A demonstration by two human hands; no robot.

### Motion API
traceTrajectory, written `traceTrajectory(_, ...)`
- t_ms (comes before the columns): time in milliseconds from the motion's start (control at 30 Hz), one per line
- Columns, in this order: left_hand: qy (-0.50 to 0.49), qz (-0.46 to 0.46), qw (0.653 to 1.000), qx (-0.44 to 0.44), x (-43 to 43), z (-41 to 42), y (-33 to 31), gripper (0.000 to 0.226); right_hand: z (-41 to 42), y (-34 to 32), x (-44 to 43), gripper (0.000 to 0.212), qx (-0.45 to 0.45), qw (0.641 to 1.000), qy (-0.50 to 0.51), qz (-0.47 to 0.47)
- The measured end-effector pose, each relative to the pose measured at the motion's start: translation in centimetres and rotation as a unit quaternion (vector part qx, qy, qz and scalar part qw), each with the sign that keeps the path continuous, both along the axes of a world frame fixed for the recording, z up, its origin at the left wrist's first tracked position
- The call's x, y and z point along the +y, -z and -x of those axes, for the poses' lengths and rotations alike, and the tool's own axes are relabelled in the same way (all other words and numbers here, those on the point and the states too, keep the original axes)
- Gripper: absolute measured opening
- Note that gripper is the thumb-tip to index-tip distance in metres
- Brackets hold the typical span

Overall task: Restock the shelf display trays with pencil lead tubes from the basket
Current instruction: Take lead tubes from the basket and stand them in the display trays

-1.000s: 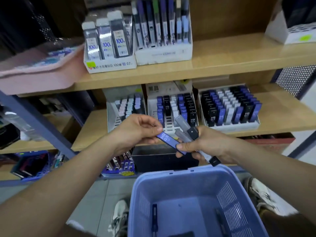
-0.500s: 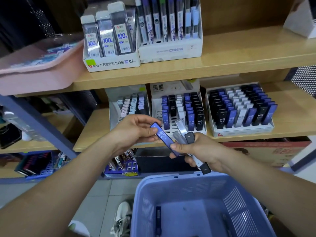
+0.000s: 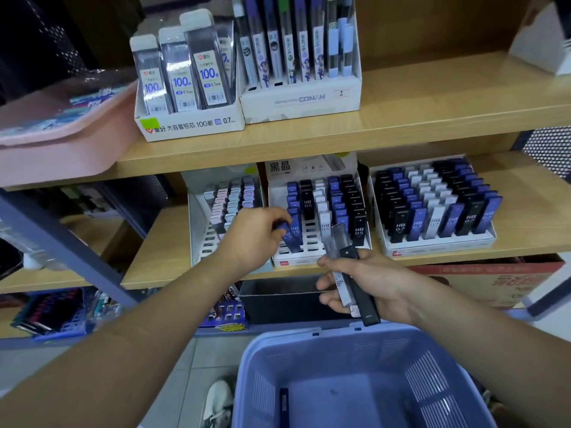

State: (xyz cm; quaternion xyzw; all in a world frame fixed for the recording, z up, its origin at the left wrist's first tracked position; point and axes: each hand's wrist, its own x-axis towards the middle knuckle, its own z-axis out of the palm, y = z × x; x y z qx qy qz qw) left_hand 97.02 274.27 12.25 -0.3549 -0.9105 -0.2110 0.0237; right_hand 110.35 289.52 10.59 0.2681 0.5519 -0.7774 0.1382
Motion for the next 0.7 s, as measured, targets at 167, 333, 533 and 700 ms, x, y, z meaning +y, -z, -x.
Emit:
traceTrajectory(167,0.038,0.034,0.999,0.008,0.4,0.3,-0.2,0.028,-0.3,-0.3,0.1,0.028,0.011,1.0,0.017,-0.007)
traceTrajectory(333,0.048,0.04,0.998,0.022,1.0,0.3,-0.1,0.029,-0.5,-0.5,0.2,0.031,0.012,0.999,0.02,-0.021)
traceTrajectory(533,0.039,0.065,0.997,0.006,1.4,0.7,-0.6,0.028,-0.6,-1.0,0.3,0.028,0.014,1.0,-0.002,-0.015)
traceTrajectory(700,0.03,0.09,0.996,0.001,1.5,1.2,-0.8,0.031,-0.2,-1.0,0.1,0.027,0.025,0.999,0.022,-0.038)
